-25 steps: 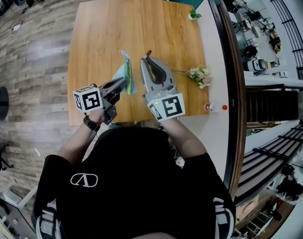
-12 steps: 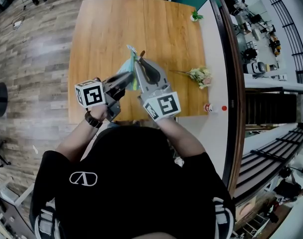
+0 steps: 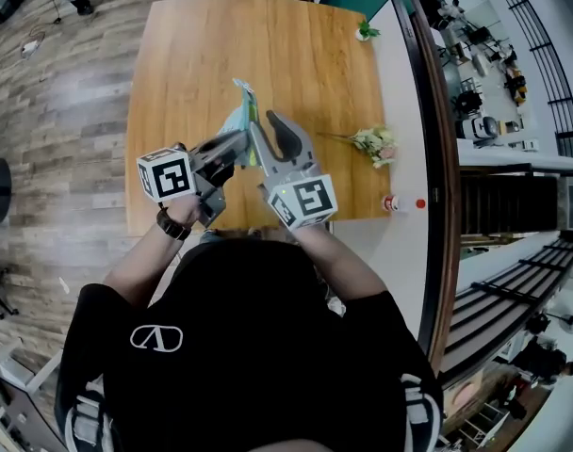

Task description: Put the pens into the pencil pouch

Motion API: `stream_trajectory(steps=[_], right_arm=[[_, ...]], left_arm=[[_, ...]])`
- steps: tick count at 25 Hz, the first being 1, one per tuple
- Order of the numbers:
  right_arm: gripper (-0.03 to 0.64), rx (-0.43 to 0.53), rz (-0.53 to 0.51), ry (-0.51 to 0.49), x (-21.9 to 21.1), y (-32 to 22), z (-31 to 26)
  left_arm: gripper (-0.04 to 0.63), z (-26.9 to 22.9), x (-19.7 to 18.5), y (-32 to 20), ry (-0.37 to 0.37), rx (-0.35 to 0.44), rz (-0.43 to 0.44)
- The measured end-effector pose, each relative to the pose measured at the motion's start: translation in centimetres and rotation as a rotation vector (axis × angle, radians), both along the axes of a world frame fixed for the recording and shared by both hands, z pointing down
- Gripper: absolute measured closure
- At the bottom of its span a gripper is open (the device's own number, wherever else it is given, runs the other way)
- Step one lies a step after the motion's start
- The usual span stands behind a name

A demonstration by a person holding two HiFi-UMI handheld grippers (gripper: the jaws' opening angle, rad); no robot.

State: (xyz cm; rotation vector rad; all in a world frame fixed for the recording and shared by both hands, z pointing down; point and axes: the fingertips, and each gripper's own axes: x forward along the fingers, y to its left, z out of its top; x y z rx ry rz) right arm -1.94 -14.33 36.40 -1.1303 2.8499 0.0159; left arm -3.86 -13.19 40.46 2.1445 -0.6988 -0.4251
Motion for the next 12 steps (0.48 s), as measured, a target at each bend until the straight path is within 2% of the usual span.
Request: stream_trajectory(steps=[6,9,12], right_arm=[[0.508,0.001,0.028,0.005,0.7,-0.5,0.0],[0.508,-0.026,0.076,-0.001,1.8,-1.7,0.3],[0.508,-0.07,0.115,0.04,3.0,-3.6,1.6]], left_arm=[[0.58,0.8,-0.4,0.0,-0.003,-0.018,-0.017],[0.58,1.3,-1.2,0.0,-0.002,-0.027,-0.042],[0.58,1.8,-2.1,0.4,-0.007,-0.039,-0.073]])
